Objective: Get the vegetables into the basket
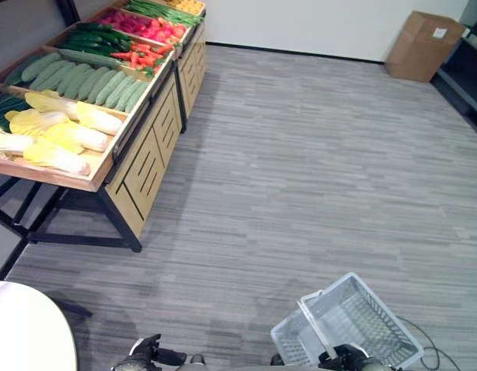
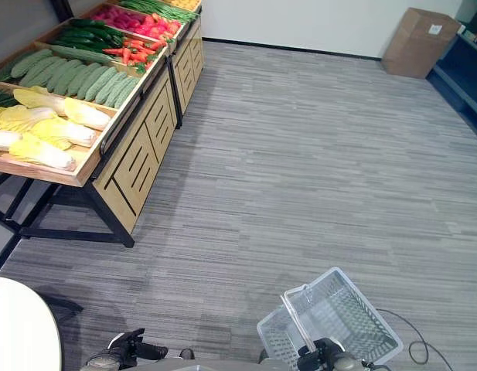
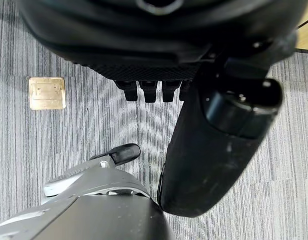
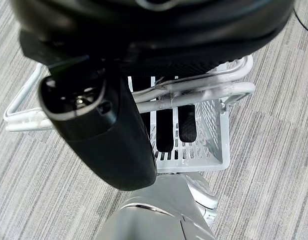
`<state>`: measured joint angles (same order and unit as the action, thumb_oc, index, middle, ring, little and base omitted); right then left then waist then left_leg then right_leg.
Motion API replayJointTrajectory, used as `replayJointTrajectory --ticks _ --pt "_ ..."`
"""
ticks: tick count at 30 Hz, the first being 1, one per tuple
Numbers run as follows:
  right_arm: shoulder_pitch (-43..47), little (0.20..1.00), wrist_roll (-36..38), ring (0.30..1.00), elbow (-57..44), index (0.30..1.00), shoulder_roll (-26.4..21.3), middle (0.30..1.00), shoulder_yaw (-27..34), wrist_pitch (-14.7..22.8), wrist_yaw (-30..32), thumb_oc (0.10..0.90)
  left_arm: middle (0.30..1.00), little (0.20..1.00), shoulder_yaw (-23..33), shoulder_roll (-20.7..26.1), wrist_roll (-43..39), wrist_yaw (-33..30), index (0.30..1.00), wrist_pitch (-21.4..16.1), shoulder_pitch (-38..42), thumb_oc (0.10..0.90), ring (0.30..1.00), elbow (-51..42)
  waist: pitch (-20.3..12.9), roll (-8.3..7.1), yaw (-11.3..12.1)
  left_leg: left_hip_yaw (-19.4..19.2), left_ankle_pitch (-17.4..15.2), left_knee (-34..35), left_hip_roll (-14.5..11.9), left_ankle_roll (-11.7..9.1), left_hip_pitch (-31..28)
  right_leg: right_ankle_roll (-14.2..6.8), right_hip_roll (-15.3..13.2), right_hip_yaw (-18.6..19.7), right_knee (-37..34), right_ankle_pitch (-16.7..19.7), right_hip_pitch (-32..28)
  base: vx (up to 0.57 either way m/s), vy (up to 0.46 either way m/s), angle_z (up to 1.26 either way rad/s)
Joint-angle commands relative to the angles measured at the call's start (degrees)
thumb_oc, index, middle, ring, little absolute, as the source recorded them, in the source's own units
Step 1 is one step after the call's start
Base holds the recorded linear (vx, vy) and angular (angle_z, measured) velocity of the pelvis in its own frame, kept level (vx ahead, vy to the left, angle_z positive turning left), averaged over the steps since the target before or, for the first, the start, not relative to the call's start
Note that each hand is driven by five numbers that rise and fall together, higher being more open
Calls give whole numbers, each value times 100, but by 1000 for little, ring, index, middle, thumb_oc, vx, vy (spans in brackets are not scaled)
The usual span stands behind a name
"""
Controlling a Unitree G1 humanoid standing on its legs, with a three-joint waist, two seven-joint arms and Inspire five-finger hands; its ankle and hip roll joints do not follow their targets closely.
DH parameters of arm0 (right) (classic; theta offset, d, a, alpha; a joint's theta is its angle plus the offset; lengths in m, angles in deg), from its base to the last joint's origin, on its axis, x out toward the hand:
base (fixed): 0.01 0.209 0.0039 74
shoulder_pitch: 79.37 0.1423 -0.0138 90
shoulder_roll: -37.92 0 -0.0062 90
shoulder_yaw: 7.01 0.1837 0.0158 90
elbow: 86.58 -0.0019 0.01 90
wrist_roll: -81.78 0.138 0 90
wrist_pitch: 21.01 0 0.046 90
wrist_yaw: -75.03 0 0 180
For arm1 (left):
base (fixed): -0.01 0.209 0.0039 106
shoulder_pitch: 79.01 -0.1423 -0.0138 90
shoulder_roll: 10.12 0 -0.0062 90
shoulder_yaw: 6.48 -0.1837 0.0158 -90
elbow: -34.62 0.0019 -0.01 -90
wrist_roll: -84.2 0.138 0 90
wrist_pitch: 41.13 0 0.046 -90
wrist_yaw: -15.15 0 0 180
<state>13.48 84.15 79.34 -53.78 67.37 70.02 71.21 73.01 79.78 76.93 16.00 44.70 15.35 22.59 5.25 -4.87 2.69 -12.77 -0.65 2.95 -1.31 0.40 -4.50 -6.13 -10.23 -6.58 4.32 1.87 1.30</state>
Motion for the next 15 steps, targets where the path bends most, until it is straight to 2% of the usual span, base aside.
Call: replayJointTrajectory --ticks 1,4,7,9,10,11,12,13,14,15 --pt "199 300 296 300 -33 300 20 300 -6 81 -136 400 1000 1000 -68 -6 2 63 1000 -54 113 900 1000 65 423 147 78 61 -942 -730 471 621 101 -384 -35 212 845 502 465 51 155 -33" --pt "169 300 516 300 -52 300 17 300 113 89 -112 400 1000 1000 -53 12 -35 54 1000 -42 105 900 1000 43 545 168 50 29 -987 -776 455 635 39 -340 19 227 1447 499 772 81 103 -20" --pt "139 300 608 300 -104 300 17 300 154 97 -129 400 1000 1000 -60 34 -43 65 1000 -43 122 900 1000 36 556 177 11 -15 -976 -750 425 586 7 -319 93 206 1101 521 803 91 29 -4" --pt "171 300 564 300 -100 300 8 300 156 106 -123 400 1000 1000 -58 87 -51 54 1000 -66 198 900 1000 33 564 160 28 -97 -917 -692 363 483 22 -351 160 285 4 732 959 157 -58 15" --pt "174 300 556 300 -148 300 29 300 153 106 -113 400 1000 1000 -23 111 -107 29 1000 -67 235 900 1000 31 566 104 43 -141 -912 -607 346 412 -62 -422 179 198 -516 897 1033 243 -124 0" --pt "157 300 539 300 -168 300 38 300 151 99 -115 400 1000 1000 -5 116 -106 21 1000 -69 237 900 1000 34 569 80 44 -174 -911 -572 342 383 -121 -450 199 68 -706 927 1028 262 -147 -27" --pt "142 300 522 300 -178 300 43 300 141 94 -126 400 1000 1000 10 117 -95 23 1000 -63 239 900 1000 44 558 60 34 -184 -914 -517 349 358 -188 -463 231 30 -771 945 1028 361 -227 -25" --pt "77 300 492 300 -211 300 45 300 104 103 -151 400 1000 1000 50 138 -134 5 1000 -55 225 900 1000 33 503 53 37 -137 -844 -419 293 258 -371 -400 372 20 -533 720 1092 371 -241 -9" --pt "92 300 508 300 -214 300 38 300 92 100 -139 400 1000 1000 56 128 -158 5 1000 -53 224 900 1000 42 511 42 30 -104 -884 -389 289 263 -410 -379 391 6 -423 764 1106 407 -286 15" --pt "90 300 509 300 -222 300 31 300 69 110 -146 400 1000 1000 52 112 -161 3 1000 -43 245 900 1000 61 479 66 -9 -5 -886 -352 223 223 -483 -297 458 23 -311 592 1096 325 -275 26"
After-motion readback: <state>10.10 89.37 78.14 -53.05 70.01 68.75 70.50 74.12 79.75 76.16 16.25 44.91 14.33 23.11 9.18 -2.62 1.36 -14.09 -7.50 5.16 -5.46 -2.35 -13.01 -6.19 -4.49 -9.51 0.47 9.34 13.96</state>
